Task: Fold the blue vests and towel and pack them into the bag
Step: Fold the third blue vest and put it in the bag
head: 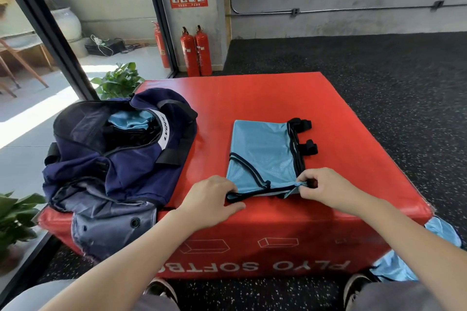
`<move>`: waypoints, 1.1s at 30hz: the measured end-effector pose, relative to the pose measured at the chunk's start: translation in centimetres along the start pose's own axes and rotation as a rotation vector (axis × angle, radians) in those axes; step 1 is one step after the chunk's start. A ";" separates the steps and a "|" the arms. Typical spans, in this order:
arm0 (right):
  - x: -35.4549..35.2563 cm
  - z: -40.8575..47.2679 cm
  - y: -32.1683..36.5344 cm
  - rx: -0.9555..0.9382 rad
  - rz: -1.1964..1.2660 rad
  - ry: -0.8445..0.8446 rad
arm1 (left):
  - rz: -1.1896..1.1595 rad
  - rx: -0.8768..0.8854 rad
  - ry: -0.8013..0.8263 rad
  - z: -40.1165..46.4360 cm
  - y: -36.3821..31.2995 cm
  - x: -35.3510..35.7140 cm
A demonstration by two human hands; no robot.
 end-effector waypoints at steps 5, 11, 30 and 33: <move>-0.4 0.2 0.3 0.013 0.020 -0.014 | -0.168 -0.144 -0.020 0.0 0.7 -0.2; -2.1 0.4 0.5 0.065 0.159 0.054 | -0.493 -0.235 -0.079 0.0 -0.7 -2.0; -2.9 10.6 0.9 0.016 0.088 -0.293 | -0.503 -0.615 -0.377 10.1 1.9 0.9; -2.1 12.3 0.1 -0.022 0.030 -0.280 | -0.552 -0.690 -0.358 10.4 2.3 2.1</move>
Point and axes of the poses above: each hand's wrist, its own z-axis towards the middle knuckle, its own x-axis out of the palm, y = z × x, the point moved 4 cm from there along z, towards the middle knuckle, and after that the axes turned 14 degrees about -y, right-handed, at the moved point
